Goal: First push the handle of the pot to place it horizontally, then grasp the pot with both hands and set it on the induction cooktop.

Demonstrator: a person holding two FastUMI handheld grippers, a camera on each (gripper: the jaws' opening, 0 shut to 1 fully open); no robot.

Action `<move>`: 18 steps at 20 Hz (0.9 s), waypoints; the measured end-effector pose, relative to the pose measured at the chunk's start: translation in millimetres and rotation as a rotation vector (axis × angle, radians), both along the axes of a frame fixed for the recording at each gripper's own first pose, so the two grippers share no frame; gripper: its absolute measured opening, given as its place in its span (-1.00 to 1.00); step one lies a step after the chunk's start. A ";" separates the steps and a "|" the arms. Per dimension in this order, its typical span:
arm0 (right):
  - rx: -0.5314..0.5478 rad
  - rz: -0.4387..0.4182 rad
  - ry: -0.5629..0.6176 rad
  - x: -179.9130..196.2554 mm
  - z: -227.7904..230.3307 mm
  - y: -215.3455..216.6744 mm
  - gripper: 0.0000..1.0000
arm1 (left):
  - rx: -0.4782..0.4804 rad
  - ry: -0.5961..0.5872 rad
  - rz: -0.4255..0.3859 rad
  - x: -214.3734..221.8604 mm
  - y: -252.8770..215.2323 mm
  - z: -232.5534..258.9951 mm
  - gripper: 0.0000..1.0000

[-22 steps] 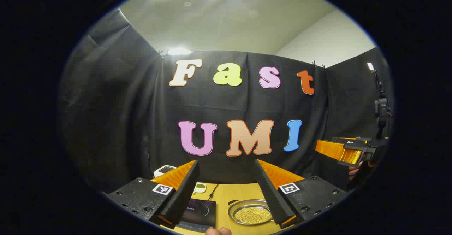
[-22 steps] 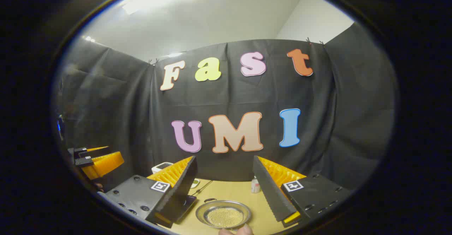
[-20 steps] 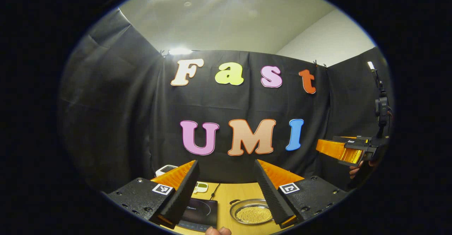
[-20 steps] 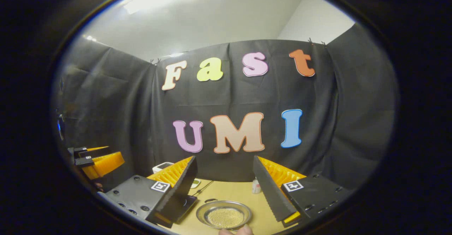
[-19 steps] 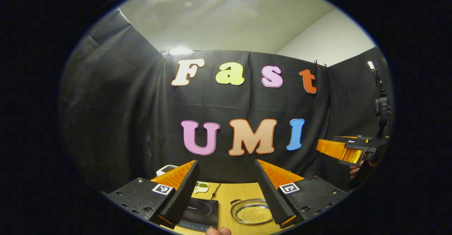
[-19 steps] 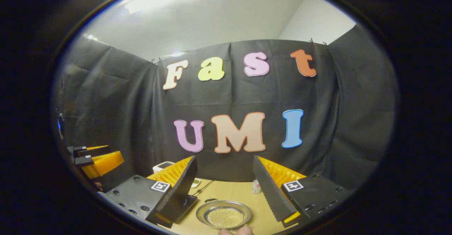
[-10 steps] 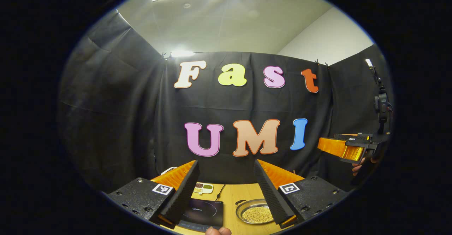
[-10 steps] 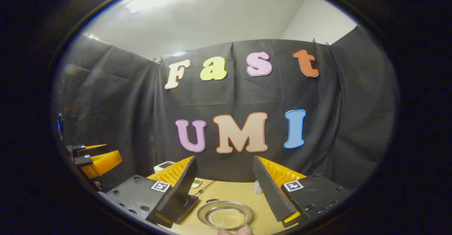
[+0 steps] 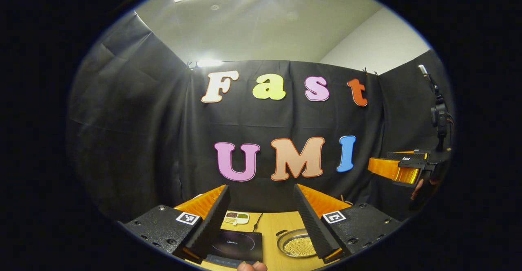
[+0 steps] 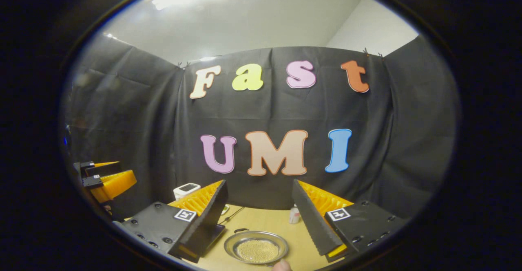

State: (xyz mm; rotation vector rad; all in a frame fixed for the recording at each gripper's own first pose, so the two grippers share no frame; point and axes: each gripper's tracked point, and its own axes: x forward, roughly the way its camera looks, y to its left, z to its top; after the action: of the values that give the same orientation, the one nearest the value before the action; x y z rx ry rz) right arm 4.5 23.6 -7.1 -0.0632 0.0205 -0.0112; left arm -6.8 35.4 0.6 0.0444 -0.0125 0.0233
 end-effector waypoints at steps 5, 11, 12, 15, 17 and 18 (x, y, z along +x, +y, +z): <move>-0.050 -0.070 -0.004 -5.6 -14.2 2.7 0.05 | -0.002 0.017 -0.026 2.0 14.2 -10.5 0.87; -0.032 -0.093 0.051 -12.7 -45.0 1.8 -0.92 | -0.021 0.049 -0.055 10.7 27.8 -29.7 0.87; 0.000 -0.073 0.085 -9.6 -57.0 4.4 -0.91 | -0.016 0.051 -0.053 13.8 29.2 -31.3 0.88; -0.022 -0.092 0.152 0.9 -85.6 -21.4 -0.95 | -0.014 0.053 -0.044 30.6 24.7 -40.5 0.87; -0.007 -0.032 0.219 7.9 -117.8 -17.5 -1.00 | -0.015 0.079 -0.031 42.0 21.3 -55.1 0.88; 0.008 -0.013 0.235 11.4 -127.3 -24.1 -0.94 | -0.023 0.088 -0.030 48.4 16.0 -60.2 0.88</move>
State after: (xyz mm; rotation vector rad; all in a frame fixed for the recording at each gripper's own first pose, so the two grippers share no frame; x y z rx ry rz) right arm 15.9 -0.5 -134.4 -0.0557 0.2560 -0.0168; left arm 41.6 51.5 -59.7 0.0222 0.0749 -0.0089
